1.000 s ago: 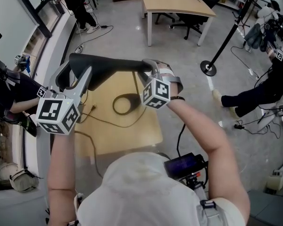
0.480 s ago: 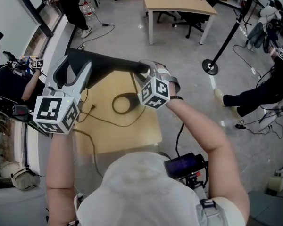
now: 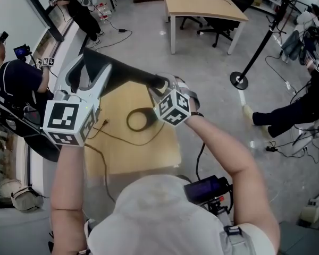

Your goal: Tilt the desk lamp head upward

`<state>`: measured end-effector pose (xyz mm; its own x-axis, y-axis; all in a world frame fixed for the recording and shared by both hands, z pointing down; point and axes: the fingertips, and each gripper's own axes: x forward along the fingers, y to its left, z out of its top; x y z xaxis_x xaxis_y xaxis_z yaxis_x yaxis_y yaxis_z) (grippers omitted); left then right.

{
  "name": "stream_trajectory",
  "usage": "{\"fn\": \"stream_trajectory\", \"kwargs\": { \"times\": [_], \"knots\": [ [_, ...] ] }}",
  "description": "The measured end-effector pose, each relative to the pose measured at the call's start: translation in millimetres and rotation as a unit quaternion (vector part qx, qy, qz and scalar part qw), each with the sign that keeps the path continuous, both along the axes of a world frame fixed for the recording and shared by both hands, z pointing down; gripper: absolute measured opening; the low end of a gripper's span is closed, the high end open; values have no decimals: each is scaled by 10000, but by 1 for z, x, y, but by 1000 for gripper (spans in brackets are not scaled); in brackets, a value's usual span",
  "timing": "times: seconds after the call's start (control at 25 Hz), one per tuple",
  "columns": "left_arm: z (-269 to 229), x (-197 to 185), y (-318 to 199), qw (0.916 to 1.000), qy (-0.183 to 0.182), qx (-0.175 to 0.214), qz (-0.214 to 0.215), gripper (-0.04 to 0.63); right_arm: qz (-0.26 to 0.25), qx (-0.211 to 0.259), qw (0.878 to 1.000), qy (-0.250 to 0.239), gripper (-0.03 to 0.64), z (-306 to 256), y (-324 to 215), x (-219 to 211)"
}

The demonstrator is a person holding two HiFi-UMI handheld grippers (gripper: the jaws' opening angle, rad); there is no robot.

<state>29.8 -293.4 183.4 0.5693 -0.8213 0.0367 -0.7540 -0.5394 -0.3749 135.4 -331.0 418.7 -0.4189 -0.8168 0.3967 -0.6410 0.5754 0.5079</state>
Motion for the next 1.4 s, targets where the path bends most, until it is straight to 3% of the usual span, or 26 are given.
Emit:
{"fn": "stream_trajectory", "kwargs": {
  "times": [0.32,0.56,0.8,0.92,1.16,1.4],
  "knots": [
    [-4,13,-2,9999,-92,39,-18,262,7,-163,9993,-343,202,3,-1,-3],
    [-2,10,-2,9999,-91,14,-61,262,-69,-170,9993,-319,202,3,1,-6],
    [-7,4,3,9979,585,-177,193,261,-351,-72,9991,-222,232,4,-2,-11],
    [-10,-9,8,9970,733,-193,155,261,-427,-119,9988,-203,256,4,-2,-15],
    [-1,-57,28,9935,1059,-90,-419,261,-732,11,9963,-457,241,-12,5,-16],
    [57,-86,48,9846,1441,-455,-878,224,-880,-27,9904,-1062,193,-21,31,6]
  ]
}}
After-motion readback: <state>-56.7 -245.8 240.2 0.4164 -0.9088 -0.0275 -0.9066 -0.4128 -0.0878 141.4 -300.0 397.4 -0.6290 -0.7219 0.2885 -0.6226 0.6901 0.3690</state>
